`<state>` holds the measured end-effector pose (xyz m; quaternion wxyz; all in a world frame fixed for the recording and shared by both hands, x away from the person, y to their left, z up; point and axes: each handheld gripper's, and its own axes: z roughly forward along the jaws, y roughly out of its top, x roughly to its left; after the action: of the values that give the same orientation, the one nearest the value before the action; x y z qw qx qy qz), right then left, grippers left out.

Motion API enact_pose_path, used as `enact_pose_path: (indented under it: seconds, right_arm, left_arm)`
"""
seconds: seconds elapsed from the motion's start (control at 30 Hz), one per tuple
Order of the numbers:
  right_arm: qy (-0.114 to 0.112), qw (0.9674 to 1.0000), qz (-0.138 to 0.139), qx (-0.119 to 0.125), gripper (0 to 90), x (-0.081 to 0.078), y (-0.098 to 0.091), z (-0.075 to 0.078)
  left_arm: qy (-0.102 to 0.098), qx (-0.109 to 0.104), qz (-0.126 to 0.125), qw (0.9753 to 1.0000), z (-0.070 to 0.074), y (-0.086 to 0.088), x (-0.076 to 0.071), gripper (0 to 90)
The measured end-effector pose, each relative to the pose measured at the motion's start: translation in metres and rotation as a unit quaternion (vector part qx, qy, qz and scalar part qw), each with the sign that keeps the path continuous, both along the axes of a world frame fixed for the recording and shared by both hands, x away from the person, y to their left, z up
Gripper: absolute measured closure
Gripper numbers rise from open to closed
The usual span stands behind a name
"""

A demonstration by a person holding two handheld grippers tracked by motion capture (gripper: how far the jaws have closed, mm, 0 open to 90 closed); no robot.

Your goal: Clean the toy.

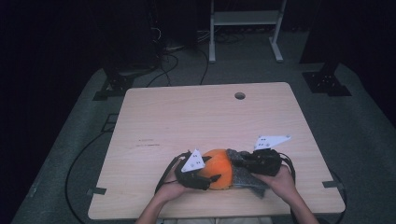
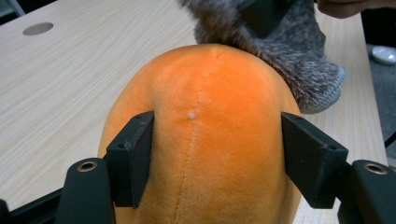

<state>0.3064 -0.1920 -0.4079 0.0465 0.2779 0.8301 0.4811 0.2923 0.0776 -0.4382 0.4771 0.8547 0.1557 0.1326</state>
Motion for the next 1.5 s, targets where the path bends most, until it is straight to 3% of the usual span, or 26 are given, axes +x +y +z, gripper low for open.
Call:
enact_pose_path:
  seconds: [0.1,0.2,0.27,0.33,0.37,0.47,0.53,0.63,0.7,0.8,0.9,0.97,1.0,1.03,1.13,1.2,1.27,1.3,1.37,1.43,1.5]
  right_arm:
    - [0.014,0.9998,-0.001,-0.013,76.5,0.000,-0.003,-0.013]
    - [0.005,0.9985,-0.008,-0.053,76.7,-0.006,-0.007,-0.015]
    - [-0.005,0.9993,-0.009,-0.035,76.7,-0.010,-0.007,-0.008]
    - [-0.019,0.9998,0.010,-0.002,76.5,-0.013,-0.001,0.003]
    - [-0.026,0.9995,0.015,-0.003,76.3,-0.014,0.004,0.006]
    - [-0.035,0.9981,0.018,-0.046,76.5,-0.015,0.013,0.000]
    - [-0.030,0.9977,0.017,-0.059,76.8,-0.013,0.009,-0.005]
    - [-0.059,0.9920,0.008,-0.112,76.8,-0.018,0.005,-0.004]
    - [-0.042,0.9963,0.007,-0.074,76.8,-0.016,0.001,-0.001]
    - [-0.041,0.9980,0.014,-0.046,76.6,-0.013,0.004,0.003]
    - [-0.031,0.9978,0.017,-0.057,76.5,-0.011,0.005,-0.005]
    - [-0.024,0.9981,0.011,-0.056,76.5,-0.012,0.000,-0.007]
    - [-0.025,0.9979,0.008,-0.059,76.5,-0.012,-0.003,-0.007]
    - [-0.023,0.9981,0.005,-0.057,76.5,-0.012,-0.005,-0.006]
    - [-0.032,0.9988,0.007,-0.036,76.4,-0.014,-0.001,0.002]
    - [-0.039,0.9989,0.023,-0.014,76.2,-0.017,0.007,0.009]
    - [-0.048,0.9978,0.026,-0.037,76.2,-0.018,0.014,0.008]
    - [-0.049,0.9975,0.026,-0.045,76.3,-0.017,0.014,0.005]
    - [-0.044,0.9975,0.018,-0.052,76.5,-0.015,0.008,0.000]
    - [-0.041,0.9977,0.009,-0.054,76.4,-0.015,0.002,0.000]
    - [-0.043,0.9983,0.008,-0.040,76.3,-0.016,0.002,0.004]
  left_arm:
    - [-0.002,0.001,-0.007,1.0000,0.000,0.001,-0.001,30.9]
    - [-0.002,0.004,-0.005,1.0000,0.000,0.000,-0.001,30.9]
    - [-0.004,-0.001,0.002,1.0000,0.000,-0.002,-0.001,30.8]
    - [-0.005,-0.005,0.008,0.9999,-0.002,-0.004,-0.001,30.9]
    - [-0.008,-0.004,0.009,0.9999,-0.002,-0.004,-0.001,30.9]
    - [-0.005,-0.003,0.006,1.0000,-0.001,-0.003,-0.001,30.7]
    - [-0.007,0.000,0.006,1.0000,0.000,-0.005,-0.003,30.3]
    - [-0.014,0.003,0.004,0.9999,0.001,-0.009,-0.005,30.0]
    - [-0.014,0.001,0.004,0.9999,0.001,-0.011,-0.005,29.0]
    - [-0.007,-0.005,0.002,1.0000,0.002,-0.010,-0.004,25.5]
    - [0.024,-0.054,0.007,0.9982,0.009,0.002,0.004,17.8]
    - [0.053,-0.055,0.034,0.9965,0.008,0.008,0.011,13.1]
    - [0.074,-0.055,0.032,0.9953,0.005,0.009,0.014,13.5]
    - [0.079,-0.055,0.031,0.9949,0.001,0.008,0.014,15.8]
    - [0.049,-0.035,0.029,0.9978,0.002,0.002,0.008,26.5]
    - [0.028,-0.021,0.029,0.9990,0.006,-0.002,0.004,30.8]
    - [0.021,-0.014,0.020,0.9995,0.008,-0.002,0.002,30.8]
    - [0.025,-0.020,0.018,0.9993,0.008,0.001,0.003,29.0]
    - [0.061,-0.044,0.023,0.9969,0.007,0.006,0.010,21.5]
    - [0.089,-0.055,0.030,0.9941,0.002,0.006,0.015,15.5]
    - [0.069,-0.044,0.033,0.9961,-0.001,0.001,0.012,18.3]
